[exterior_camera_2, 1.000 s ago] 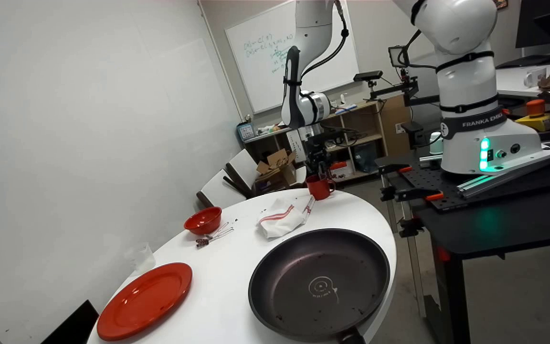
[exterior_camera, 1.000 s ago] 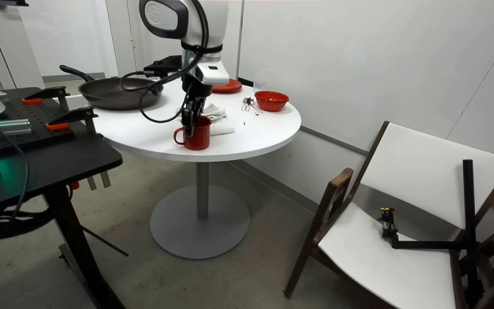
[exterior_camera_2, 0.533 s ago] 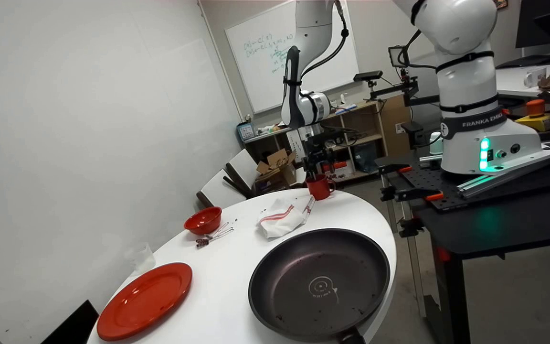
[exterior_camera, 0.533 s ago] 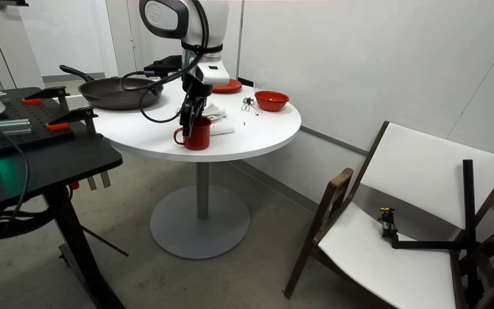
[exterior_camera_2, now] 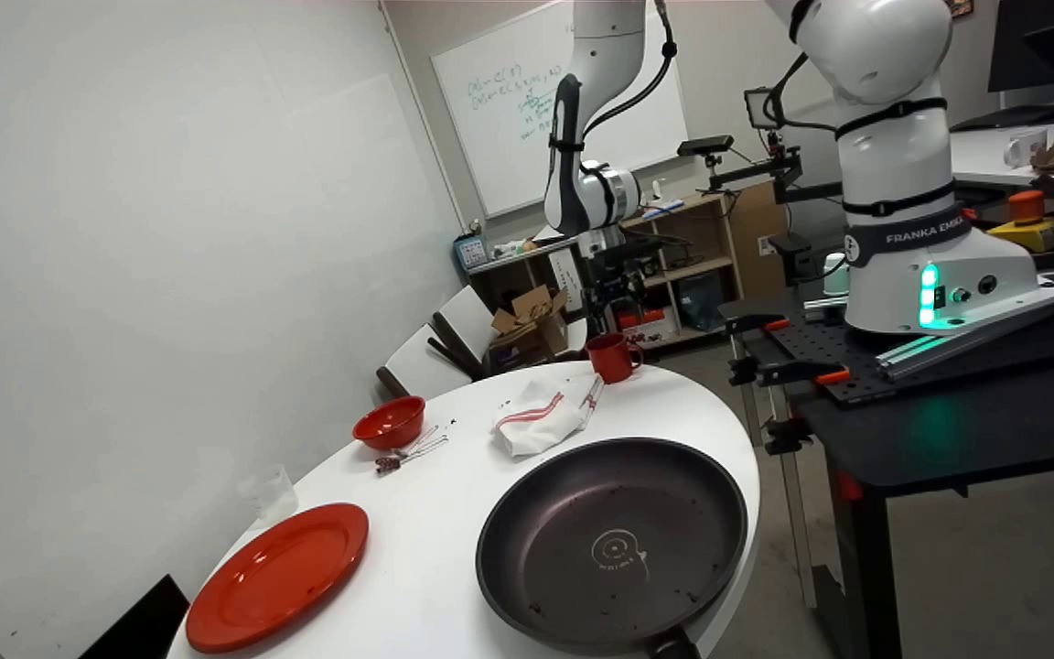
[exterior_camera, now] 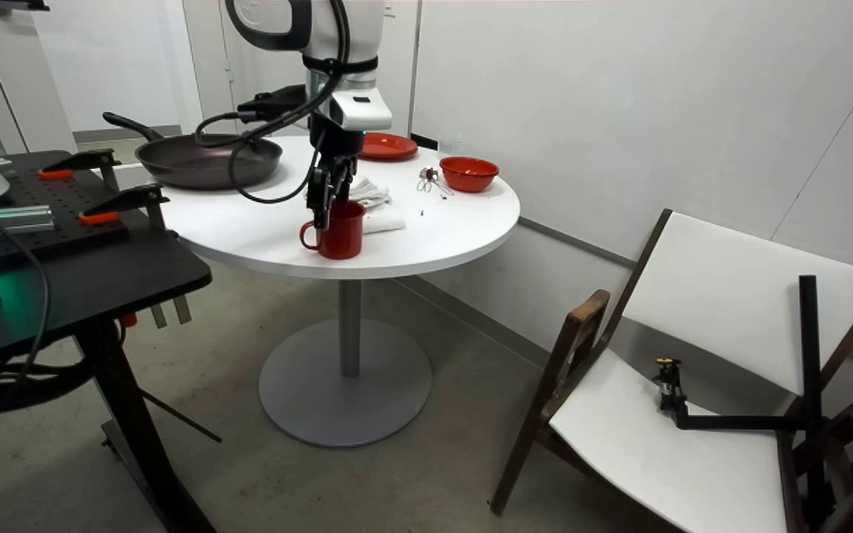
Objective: Move the mug to the right
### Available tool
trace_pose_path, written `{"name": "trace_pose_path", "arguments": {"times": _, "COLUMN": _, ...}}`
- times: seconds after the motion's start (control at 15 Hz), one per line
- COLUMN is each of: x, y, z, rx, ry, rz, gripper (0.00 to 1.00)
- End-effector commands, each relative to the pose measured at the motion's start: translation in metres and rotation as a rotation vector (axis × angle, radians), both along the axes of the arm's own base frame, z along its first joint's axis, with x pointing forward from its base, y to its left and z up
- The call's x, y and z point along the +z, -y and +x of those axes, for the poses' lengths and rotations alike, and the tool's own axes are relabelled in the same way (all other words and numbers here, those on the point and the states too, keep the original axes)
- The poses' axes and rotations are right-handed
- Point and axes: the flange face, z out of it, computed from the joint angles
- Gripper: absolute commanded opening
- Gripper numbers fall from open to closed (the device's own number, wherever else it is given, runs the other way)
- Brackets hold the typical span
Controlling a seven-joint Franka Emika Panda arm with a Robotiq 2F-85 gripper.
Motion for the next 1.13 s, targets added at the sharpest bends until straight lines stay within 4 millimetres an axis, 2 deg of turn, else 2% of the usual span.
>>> {"name": "trace_pose_path", "arguments": {"times": 0.0, "x": 0.028, "y": -0.006, "z": -0.031, "rx": 0.020, "ry": 0.036, "rz": -0.036, "gripper": 1.00}}
{"name": "trace_pose_path", "arguments": {"times": 0.27, "x": 0.051, "y": -0.013, "z": -0.062, "rx": 0.047, "ry": 0.074, "rz": -0.090, "gripper": 1.00}}
{"name": "trace_pose_path", "arguments": {"times": 0.6, "x": 0.067, "y": -0.022, "z": -0.084, "rx": 0.088, "ry": 0.098, "rz": -0.146, "gripper": 1.00}}
{"name": "trace_pose_path", "arguments": {"times": 0.67, "x": 0.070, "y": -0.024, "z": -0.087, "rx": 0.093, "ry": 0.103, "rz": -0.153, "gripper": 1.00}}
{"name": "trace_pose_path", "arguments": {"times": 0.73, "x": 0.059, "y": -0.015, "z": -0.077, "rx": 0.065, "ry": 0.081, "rz": -0.125, "gripper": 1.00}}
{"name": "trace_pose_path", "arguments": {"times": 1.07, "x": 0.065, "y": -0.020, "z": -0.082, "rx": 0.070, "ry": 0.093, "rz": -0.132, "gripper": 1.00}}
